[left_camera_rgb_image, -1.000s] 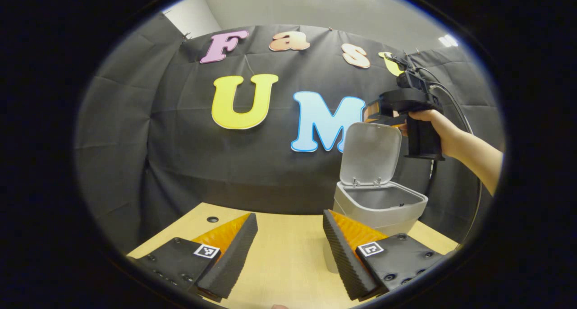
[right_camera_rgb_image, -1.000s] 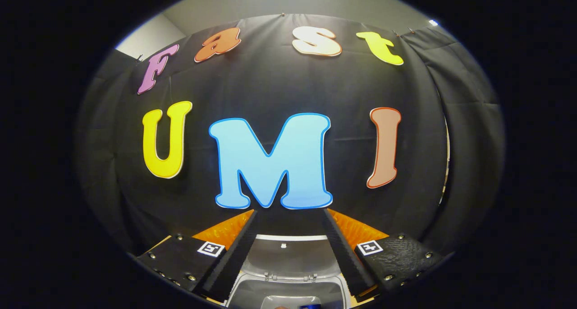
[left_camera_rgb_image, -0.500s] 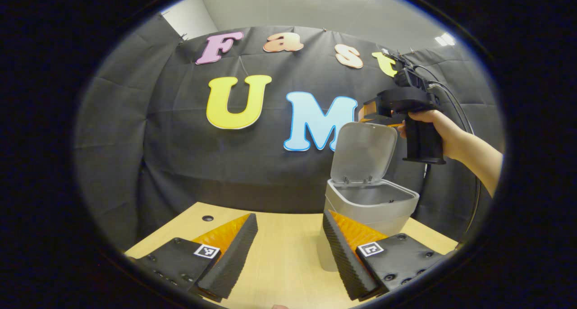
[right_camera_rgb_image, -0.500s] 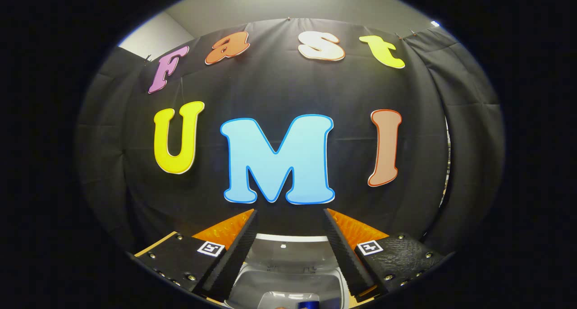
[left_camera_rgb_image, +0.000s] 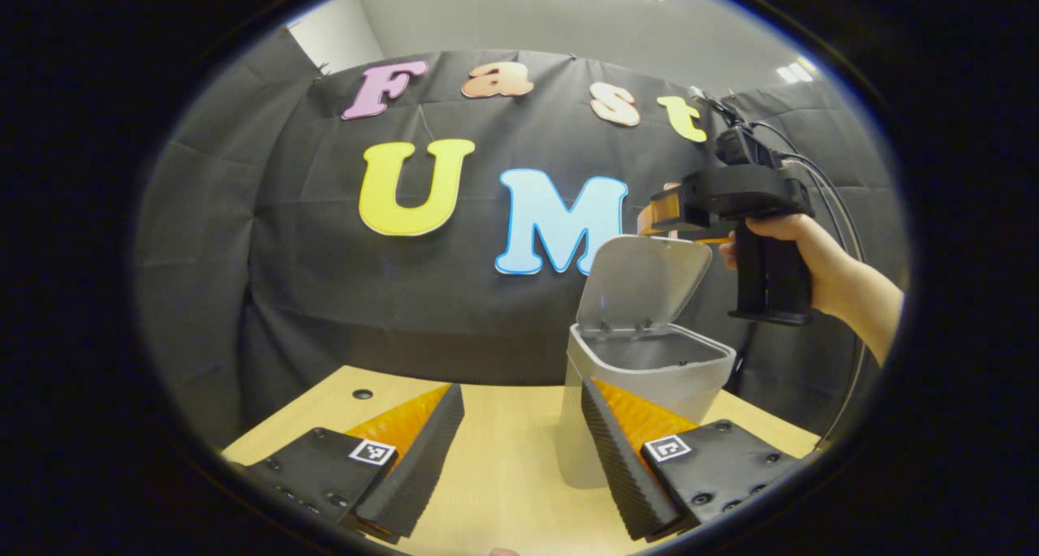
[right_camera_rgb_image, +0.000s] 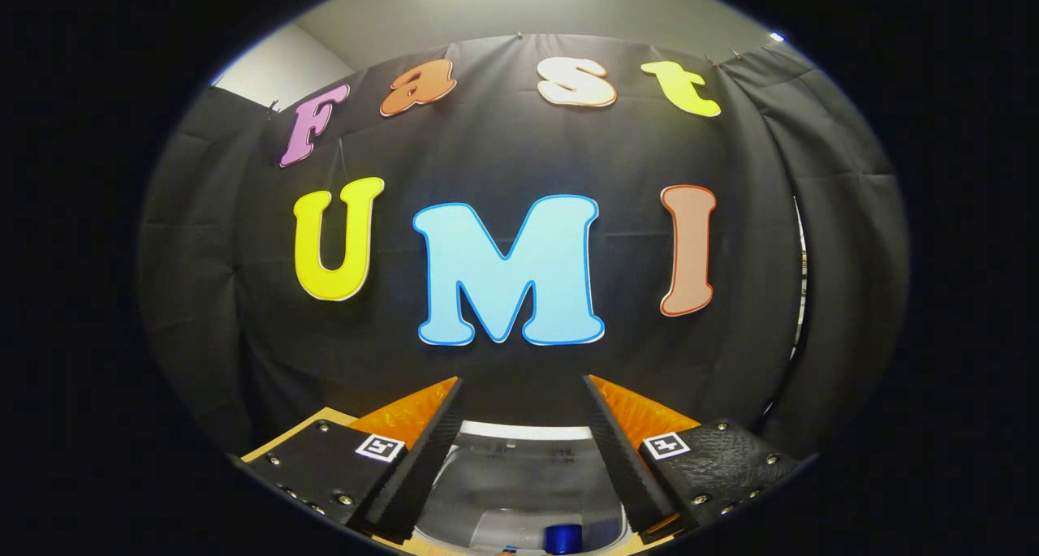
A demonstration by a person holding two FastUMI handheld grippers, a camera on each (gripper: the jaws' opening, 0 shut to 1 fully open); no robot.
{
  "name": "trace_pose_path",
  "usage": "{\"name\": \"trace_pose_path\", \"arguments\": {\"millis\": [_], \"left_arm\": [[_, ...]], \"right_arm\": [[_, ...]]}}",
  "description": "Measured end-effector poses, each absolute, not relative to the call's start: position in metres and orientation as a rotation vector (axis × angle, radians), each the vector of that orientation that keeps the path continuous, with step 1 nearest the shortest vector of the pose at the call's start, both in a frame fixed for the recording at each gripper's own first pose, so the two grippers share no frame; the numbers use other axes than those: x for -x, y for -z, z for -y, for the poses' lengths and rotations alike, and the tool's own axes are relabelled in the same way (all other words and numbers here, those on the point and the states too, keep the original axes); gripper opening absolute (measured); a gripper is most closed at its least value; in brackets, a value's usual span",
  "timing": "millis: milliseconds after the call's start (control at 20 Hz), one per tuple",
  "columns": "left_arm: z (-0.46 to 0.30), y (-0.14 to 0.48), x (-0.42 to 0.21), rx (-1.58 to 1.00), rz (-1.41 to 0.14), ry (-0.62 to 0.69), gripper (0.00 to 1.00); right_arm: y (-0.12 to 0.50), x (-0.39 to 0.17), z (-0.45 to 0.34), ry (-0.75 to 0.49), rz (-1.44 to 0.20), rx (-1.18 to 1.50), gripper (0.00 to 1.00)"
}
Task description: Press the lid of the desktop garbage bin to open it, pick up the crumpled paper on the desktop and throw it into the bin, then pick up the pop can on the desktop and drop it into the bin, and finally close the garbage bin lid.
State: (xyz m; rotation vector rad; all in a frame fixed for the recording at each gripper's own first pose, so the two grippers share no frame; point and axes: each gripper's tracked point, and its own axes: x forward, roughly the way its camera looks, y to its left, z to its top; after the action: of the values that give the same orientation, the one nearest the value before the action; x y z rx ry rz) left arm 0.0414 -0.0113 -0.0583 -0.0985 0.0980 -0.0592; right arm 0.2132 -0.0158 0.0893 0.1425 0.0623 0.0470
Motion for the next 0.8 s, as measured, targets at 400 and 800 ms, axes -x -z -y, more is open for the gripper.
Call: {"name": "trace_pose_path", "arguments": {"millis": [400,800], "left_arm": [[0.009,0.058,-0.04,0.092,-0.099,0.065,0.96],[0.008,0.063,-0.041,0.104,-0.113,0.063,0.95]], "right_arm": [[-0.04,-0.201,0.0,-0.067,-0.154,-0.167,0.92],[-0.004,-0.199,0.004,-0.025,-0.098,-0.109,0.92]]}}
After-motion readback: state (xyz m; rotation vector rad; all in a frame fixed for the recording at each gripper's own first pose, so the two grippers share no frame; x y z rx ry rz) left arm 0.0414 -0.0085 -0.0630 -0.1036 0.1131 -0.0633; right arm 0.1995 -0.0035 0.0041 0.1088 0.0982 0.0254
